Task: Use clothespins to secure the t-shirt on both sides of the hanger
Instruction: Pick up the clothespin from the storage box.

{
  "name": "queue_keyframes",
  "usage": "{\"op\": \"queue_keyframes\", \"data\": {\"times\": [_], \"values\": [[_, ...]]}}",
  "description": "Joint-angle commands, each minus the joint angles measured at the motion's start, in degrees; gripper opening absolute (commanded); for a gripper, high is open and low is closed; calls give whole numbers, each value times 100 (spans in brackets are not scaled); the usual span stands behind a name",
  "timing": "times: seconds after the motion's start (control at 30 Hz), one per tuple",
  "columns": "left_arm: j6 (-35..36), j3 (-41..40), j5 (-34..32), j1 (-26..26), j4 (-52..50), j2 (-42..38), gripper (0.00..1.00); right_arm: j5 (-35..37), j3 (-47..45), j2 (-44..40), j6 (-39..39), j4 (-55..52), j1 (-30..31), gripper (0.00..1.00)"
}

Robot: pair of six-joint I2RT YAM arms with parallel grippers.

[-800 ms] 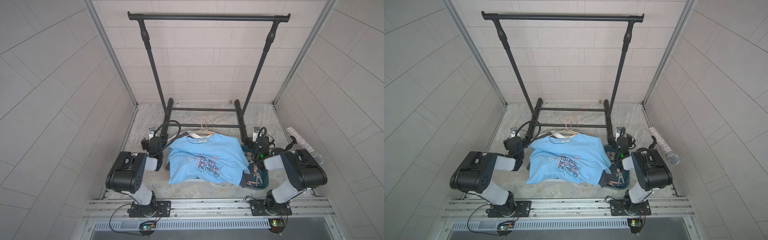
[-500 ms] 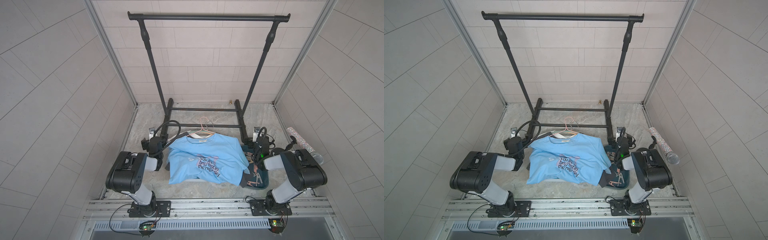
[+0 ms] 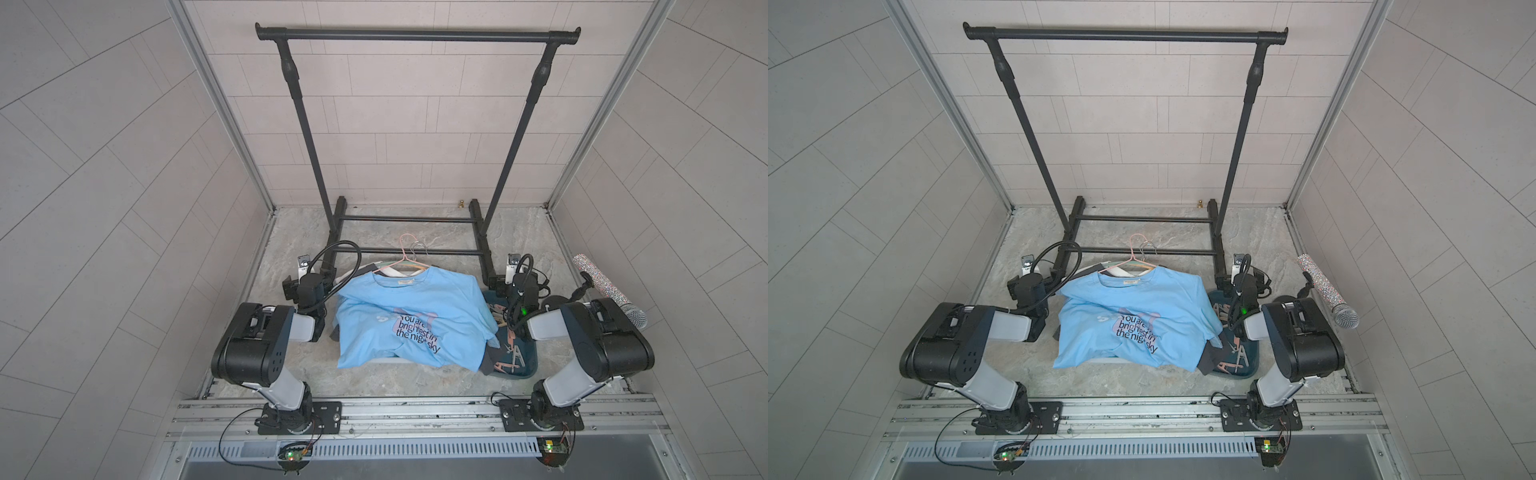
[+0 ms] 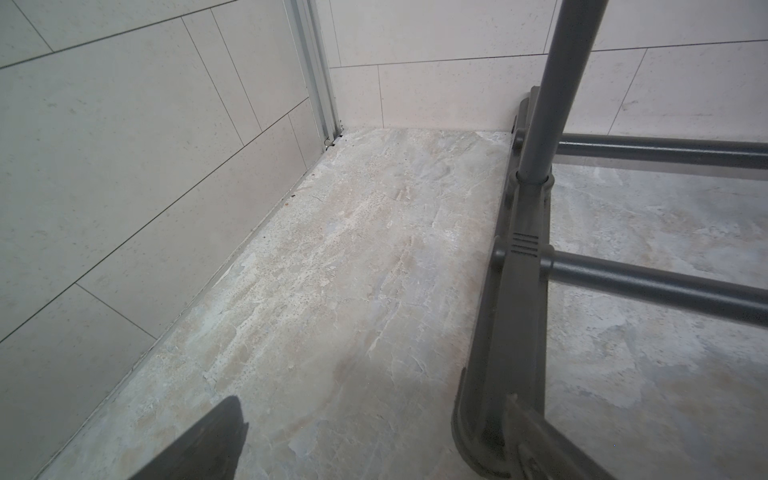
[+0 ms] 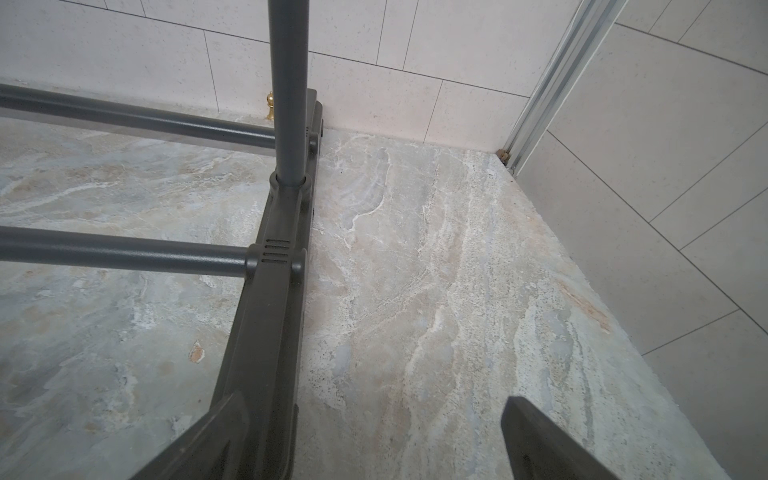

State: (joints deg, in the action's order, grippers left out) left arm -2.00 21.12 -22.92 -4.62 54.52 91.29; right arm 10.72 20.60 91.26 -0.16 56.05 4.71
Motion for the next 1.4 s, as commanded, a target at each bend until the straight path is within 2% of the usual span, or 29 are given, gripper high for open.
{"op": "queue_keyframes", "data": {"times": [0.0, 0.07, 0.13, 0.2, 0.23, 0.3, 0.37, 0.43, 0.47, 0.5, 0.6, 0.7, 0.77, 0.83, 0.9, 0.97, 1.07, 1.17, 1.27, 1.37], "values": [[-57, 59, 25, 19, 51, -44, 100, 142, -49, -133, -27, 98, 8, 100], [61, 124, 291, 14, -150, -223, 100, 489, -152, -368, -86, 171, 140, 100], [223, 454, 538, -115, -1312, -905, 100, 685, -197, -973, -139, -265, 250, 100], [-58, 875, 189, -264, -2796, -1652, 100, 1044, -108, -1663, -5, -990, 307, 100], [-452, 1042, 45, -299, -3374, -2007, 100, 1346, 35, -2070, 426, -1580, 304, 100], [-1452, 1115, -188, -296, -3785, -2651, 100, 1796, 380, -2846, 1187, -2880, 252, 100], [-2529, 1217, 137, -228, -4264, -3195, 100, 1787, 726, -3614, 1848, -4258, 168, 100], [-3088, 1392, 513, -202, -4994, -3709, 100, 2074, 1026, -4295, 2899, -5681, 72, 100], [-3765, 1457, 303, -182, -5515, -3985, 100, 1911, 1093, -4621, 3108, -6138, -50, 100], [-4126, 1444, 333, -106, -5719, -4241, 100, 1362, 1078, -4840, 3068, -6189, -171, 99], [-4097, 1536, 1378, 157, -5774, -4868, 100, 461, 1548, -5080, 3233, -7023, -327, 80], [-3984, 2281, 2286, 172, -6954, -4927, 100, 88, 2383, -4784, 3330, -8430, -323, 82], [-3596, 2756, 3125, 173, -7569, -4785, 99, -329, 2700, -4612, 3306, -9036, -330, 81], [-3209, 3023, 4074, 172, -7952, -4495, 96, -823, 2791, -4491, 3269, -9360, -314, 78], [-3033, 2987, 4734, 172, -8075, -4257, 94, -1204, 2706, -4375, 3465, -9622, -296, 71], [-2947, 2780, 4840, 174, -8044, -4080, 91, -1369, 2459, -4362, 3676, -9745, -208, 68], [-3085, 2554, 4615, 198, -8114, -3987, 87, -1204, 2036, -4492, 3891, -9875, -50, 67], [-2973, 2487, 4602, 199, -8142, -4061, 87, -979, 1716, -4708, 4078, -9990, 91, 66], [-3039, 2436, 4244, 199, -8292, -4127, 86, -877, 1443, -4832, 4165, -9988, 283, 66], [-3055, 2398, 4333, 199, -8276, -4124, 86, -834, 1203, -4765, 4260, -9999, 488, 66]]}}
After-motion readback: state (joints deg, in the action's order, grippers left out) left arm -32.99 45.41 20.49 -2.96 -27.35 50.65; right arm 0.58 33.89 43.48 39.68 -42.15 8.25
